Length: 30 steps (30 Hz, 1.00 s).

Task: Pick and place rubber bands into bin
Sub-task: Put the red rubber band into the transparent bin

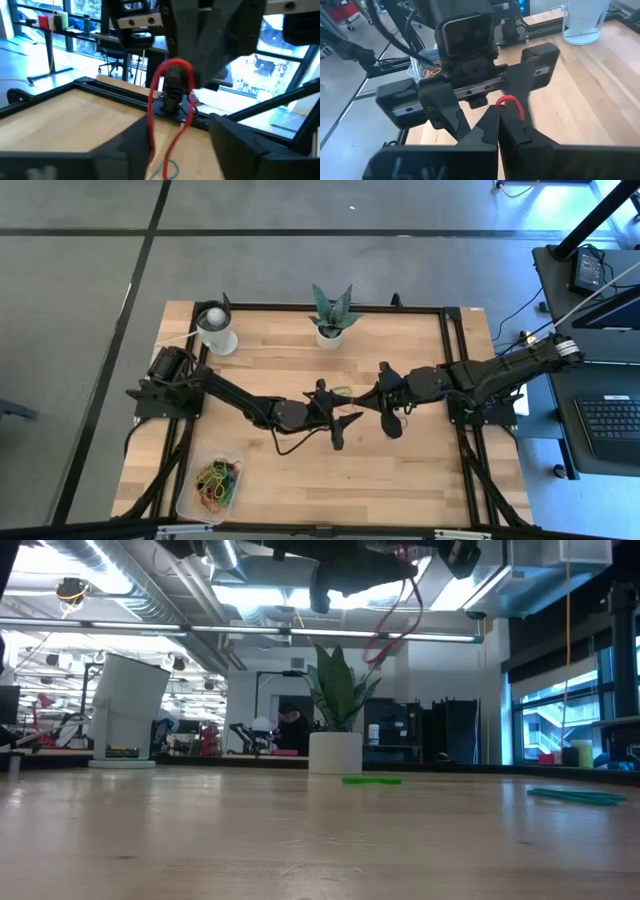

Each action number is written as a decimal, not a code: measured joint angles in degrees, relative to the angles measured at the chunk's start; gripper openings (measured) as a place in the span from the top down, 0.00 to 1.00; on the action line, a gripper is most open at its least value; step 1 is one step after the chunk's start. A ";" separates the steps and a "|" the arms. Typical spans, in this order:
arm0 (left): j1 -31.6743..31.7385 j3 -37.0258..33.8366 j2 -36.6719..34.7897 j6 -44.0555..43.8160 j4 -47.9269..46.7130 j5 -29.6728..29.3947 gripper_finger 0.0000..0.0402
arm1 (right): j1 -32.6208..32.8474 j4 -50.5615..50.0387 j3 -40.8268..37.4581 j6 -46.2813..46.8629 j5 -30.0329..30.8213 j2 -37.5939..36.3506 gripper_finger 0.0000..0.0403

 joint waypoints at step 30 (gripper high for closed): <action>-3.91 0.07 -14.16 -8.88 -37.18 0.61 0.99 | -1.99 -19.29 0.00 11.94 0.11 0.00 0.70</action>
